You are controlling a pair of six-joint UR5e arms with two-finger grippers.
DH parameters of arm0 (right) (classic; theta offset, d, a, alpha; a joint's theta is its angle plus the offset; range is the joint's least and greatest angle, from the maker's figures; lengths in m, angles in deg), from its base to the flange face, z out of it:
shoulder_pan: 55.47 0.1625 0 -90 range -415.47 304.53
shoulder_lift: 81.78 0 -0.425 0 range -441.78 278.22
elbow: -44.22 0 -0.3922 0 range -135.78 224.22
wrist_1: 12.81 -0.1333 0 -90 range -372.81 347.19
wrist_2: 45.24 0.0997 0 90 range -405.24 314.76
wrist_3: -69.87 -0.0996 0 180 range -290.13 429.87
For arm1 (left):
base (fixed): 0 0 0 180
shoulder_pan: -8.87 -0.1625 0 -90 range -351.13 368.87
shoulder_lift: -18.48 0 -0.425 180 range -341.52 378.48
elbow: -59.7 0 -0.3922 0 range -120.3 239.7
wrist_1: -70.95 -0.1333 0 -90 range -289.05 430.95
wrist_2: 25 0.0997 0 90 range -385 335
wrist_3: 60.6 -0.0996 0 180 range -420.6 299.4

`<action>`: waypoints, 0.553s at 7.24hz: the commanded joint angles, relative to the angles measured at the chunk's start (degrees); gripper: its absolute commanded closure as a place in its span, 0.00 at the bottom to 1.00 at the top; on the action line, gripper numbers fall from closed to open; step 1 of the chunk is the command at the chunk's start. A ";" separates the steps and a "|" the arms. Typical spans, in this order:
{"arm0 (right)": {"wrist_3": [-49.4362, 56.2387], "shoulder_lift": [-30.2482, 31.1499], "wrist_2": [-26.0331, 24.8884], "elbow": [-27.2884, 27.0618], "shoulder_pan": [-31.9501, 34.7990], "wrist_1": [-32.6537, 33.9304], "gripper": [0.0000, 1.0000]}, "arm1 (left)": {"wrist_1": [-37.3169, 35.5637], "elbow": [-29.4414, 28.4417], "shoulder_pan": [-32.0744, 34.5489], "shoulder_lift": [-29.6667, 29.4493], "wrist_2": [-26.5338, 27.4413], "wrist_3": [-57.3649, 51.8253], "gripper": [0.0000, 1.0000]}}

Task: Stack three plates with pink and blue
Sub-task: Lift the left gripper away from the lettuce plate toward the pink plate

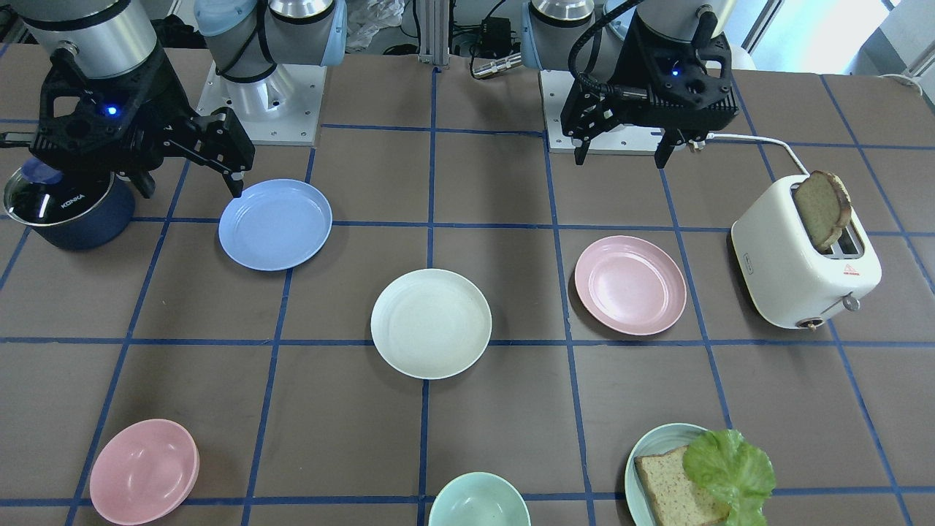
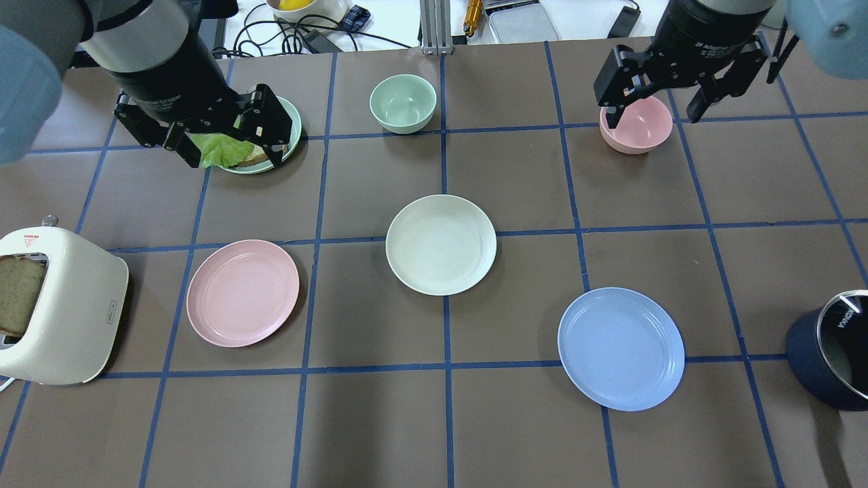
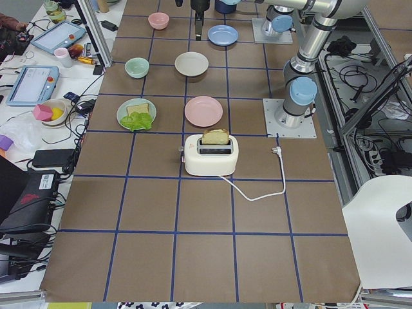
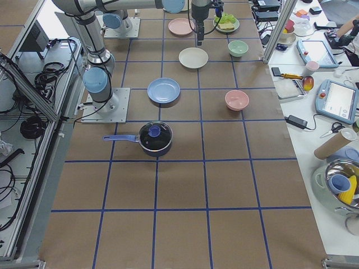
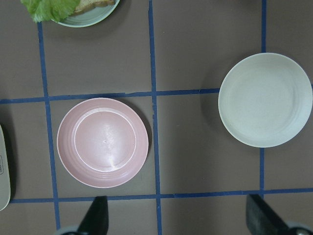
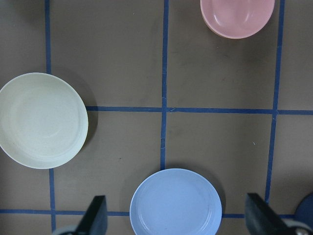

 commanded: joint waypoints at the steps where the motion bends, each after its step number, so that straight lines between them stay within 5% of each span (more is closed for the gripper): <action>1: 0.00 0.00 0.00 0.00 0.00 0.00 0.00 | -0.01 0.09 0.01 0.06 0.00 0.00 0.00; 4: 0.00 0.00 0.00 0.00 0.00 0.00 0.00 | -0.10 0.88 0.18 0.06 -0.17 0.00 0.00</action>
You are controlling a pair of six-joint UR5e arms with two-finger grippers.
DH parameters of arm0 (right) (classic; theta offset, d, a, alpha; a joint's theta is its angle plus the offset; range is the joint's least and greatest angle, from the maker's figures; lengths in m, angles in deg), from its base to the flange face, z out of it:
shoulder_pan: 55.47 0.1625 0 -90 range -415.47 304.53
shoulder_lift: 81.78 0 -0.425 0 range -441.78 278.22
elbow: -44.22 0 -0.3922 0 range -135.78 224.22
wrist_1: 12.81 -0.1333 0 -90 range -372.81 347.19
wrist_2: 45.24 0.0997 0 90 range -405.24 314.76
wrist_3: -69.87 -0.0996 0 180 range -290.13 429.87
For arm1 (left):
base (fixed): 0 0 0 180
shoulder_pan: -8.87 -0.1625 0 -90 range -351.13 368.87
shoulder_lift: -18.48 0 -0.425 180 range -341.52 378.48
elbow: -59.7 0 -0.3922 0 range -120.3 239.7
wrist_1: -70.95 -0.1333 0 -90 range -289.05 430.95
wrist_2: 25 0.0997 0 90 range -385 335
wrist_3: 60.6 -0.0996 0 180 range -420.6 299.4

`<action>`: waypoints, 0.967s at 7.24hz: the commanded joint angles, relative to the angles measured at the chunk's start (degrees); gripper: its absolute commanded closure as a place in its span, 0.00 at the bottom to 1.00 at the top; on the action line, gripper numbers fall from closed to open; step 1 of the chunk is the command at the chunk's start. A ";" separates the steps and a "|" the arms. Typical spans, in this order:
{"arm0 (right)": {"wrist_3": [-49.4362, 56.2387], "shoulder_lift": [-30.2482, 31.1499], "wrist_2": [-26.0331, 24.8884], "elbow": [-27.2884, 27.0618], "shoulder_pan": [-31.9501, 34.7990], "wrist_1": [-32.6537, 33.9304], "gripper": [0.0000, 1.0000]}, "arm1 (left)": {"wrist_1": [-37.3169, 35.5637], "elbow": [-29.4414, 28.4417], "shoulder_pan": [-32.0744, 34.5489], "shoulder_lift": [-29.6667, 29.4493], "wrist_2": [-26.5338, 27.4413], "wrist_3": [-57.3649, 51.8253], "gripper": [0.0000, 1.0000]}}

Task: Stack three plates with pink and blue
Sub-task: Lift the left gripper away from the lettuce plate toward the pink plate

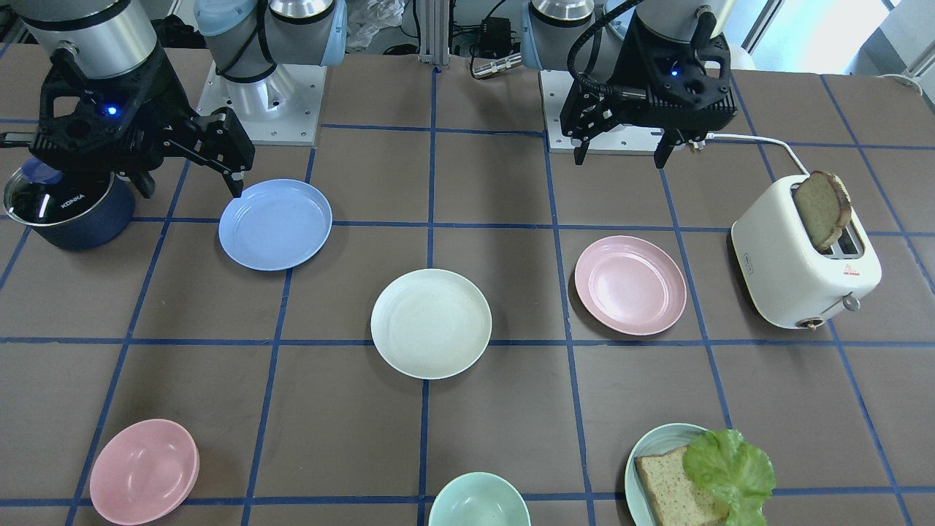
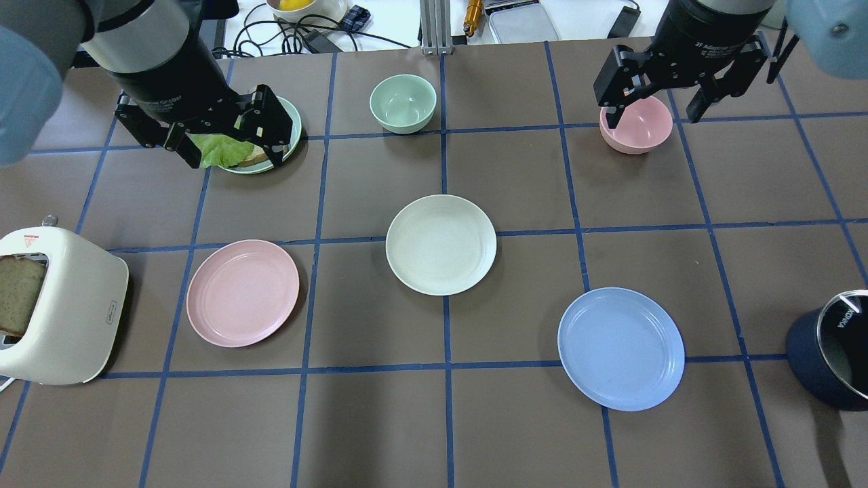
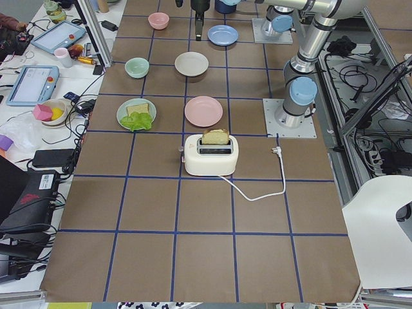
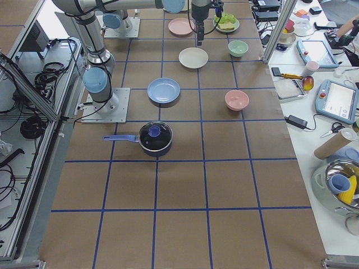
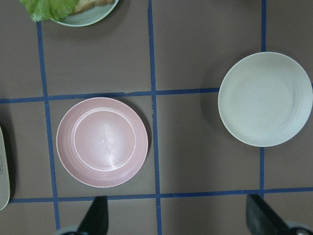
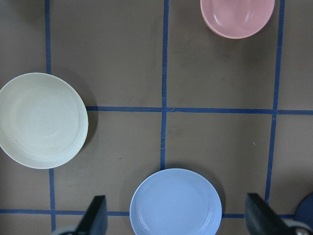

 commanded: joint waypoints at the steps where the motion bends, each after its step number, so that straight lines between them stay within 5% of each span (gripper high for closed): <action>1: 0.00 0.00 0.00 0.00 0.00 0.00 0.00 | -0.07 0.55 0.07 -0.07 0.04 0.00 0.00; 3: 0.00 0.00 0.00 -0.09 0.00 0.00 0.00 | -0.85 5.35 -0.02 0.02 -0.22 1.65 0.02; 6: 0.00 0.00 0.00 -0.09 0.00 0.00 0.00 | -16.72 17.57 -0.10 0.21 2.39 2.02 0.18; 7: 0.00 0.00 0.00 -0.09 0.00 0.00 0.00 | -19.29 19.86 -0.11 -0.76 4.85 2.54 0.34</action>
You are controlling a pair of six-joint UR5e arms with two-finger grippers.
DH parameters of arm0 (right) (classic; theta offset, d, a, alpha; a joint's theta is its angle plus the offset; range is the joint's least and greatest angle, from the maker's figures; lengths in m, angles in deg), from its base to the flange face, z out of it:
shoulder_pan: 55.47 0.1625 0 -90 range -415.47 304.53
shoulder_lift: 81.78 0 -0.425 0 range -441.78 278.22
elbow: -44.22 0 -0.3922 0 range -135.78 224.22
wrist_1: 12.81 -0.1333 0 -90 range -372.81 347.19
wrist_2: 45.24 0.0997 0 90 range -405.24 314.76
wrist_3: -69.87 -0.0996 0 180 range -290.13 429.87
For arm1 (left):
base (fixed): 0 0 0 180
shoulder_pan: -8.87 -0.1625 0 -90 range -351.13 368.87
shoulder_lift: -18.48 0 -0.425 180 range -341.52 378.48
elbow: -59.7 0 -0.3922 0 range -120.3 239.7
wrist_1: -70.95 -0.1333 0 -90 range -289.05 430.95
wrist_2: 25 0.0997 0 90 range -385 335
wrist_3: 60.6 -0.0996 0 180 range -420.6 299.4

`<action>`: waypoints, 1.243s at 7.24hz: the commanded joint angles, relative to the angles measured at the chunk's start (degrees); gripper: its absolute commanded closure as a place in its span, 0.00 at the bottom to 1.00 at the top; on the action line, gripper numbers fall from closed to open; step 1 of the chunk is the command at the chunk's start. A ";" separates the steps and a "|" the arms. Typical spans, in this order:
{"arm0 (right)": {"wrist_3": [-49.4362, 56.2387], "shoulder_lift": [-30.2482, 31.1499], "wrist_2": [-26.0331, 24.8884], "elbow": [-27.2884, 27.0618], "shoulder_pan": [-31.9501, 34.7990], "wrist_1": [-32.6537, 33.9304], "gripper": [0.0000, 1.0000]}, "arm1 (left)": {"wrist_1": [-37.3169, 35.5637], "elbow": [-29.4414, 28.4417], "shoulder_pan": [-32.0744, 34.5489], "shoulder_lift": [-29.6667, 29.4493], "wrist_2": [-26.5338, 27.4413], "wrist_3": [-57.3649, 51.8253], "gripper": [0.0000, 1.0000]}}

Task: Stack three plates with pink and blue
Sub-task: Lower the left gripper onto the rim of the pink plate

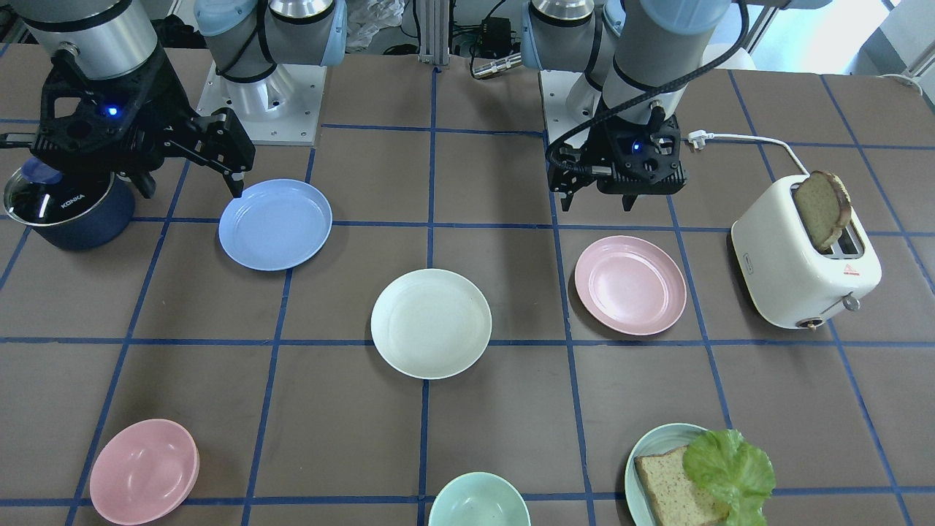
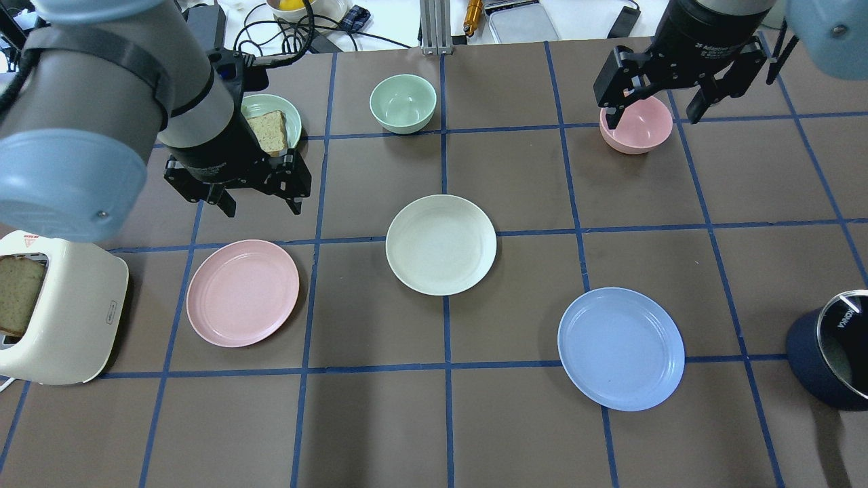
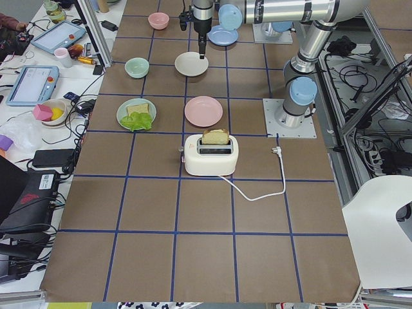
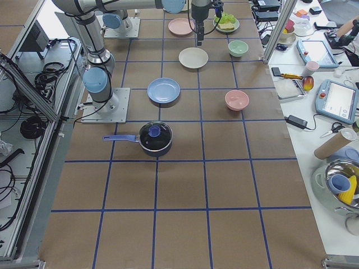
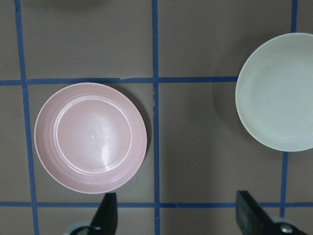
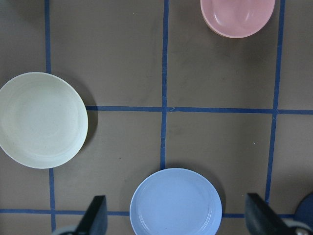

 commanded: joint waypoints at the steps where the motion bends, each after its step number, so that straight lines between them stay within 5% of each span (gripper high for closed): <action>1: 0.00 0.00 0.00 0.00 0.00 0.00 0.00 | -6.77 5.56 -0.16 -2.18 2.78 0.67 0.36; 4: 0.00 0.00 0.00 0.00 0.00 0.00 0.00 | -15.11 9.88 -0.16 -5.78 2.78 5.15 0.36; 5: 0.00 0.00 0.00 0.00 0.00 0.00 0.00 | -15.75 10.67 -0.16 -6.67 2.69 9.33 0.47; 9: 0.00 0.00 0.00 0.00 0.00 0.00 0.00 | -19.61 11.21 -0.16 -12.28 2.78 9.55 0.47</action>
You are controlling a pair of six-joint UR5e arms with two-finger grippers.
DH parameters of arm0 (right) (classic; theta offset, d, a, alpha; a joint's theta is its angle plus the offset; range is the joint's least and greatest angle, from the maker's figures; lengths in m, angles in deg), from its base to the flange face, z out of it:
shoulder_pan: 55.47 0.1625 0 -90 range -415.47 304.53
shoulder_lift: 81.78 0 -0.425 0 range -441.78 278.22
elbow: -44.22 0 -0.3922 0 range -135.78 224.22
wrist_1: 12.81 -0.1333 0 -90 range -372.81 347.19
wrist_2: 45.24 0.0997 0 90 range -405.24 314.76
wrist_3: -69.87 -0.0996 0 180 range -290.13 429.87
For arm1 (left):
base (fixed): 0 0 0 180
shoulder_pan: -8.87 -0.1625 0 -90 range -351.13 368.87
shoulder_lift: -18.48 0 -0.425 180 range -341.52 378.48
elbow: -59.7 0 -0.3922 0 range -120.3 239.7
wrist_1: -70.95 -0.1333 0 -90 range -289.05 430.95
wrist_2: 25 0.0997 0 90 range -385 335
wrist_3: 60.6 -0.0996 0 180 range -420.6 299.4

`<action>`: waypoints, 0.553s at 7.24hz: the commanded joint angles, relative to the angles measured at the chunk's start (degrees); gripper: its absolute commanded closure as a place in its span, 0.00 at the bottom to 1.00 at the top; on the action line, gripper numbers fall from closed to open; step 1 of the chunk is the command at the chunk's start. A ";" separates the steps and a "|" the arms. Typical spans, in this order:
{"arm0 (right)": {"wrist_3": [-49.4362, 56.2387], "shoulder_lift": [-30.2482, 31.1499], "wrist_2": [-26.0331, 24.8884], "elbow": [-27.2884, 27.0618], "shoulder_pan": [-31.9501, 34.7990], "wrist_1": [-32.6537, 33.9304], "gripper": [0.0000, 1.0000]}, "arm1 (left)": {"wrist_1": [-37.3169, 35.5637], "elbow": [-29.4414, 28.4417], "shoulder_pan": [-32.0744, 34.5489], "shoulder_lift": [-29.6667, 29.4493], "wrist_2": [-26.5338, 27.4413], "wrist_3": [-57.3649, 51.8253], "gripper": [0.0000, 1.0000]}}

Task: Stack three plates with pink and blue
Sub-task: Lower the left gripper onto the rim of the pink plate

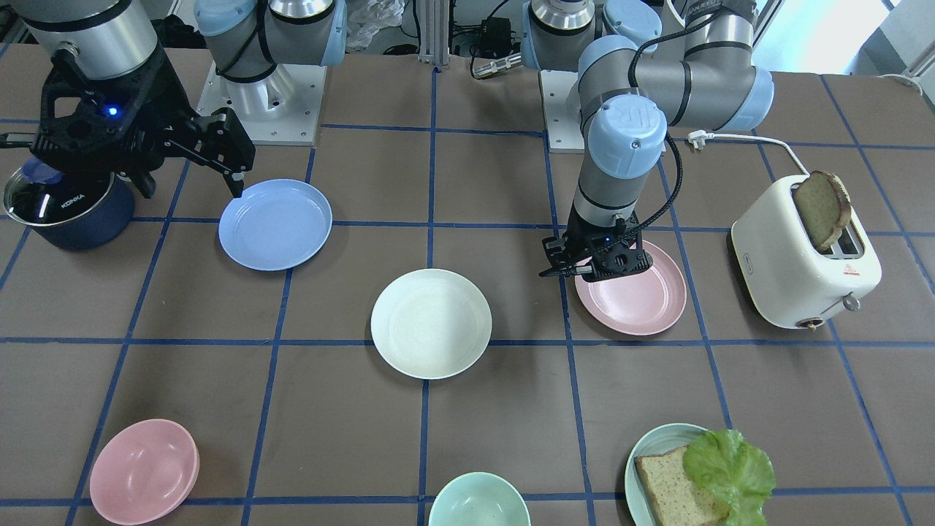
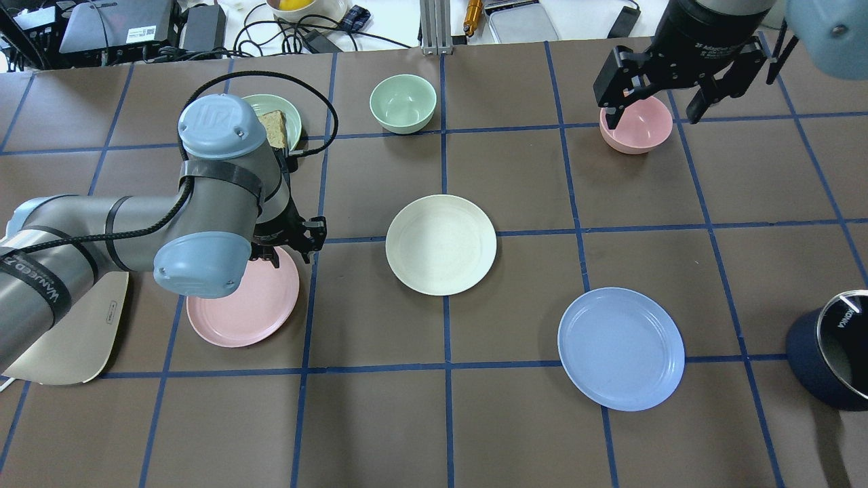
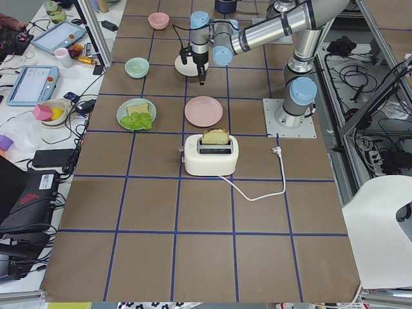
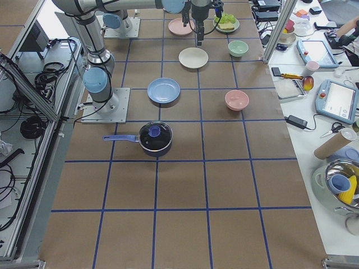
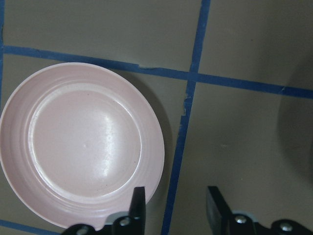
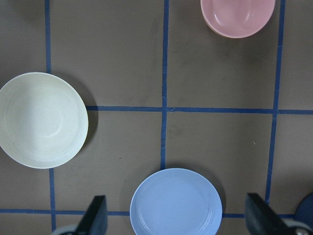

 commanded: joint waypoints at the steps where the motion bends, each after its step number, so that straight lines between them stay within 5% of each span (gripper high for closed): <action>1: 0.00 0.00 0.05 0.00 0.00 0.00 0.00 | -3.32 0.21 0.00 -3.96 0.01 0.09 0.47; 4: 0.00 0.00 0.05 0.00 0.00 0.00 0.00 | -6.06 0.29 0.00 -7.92 4.55 -3.06 0.48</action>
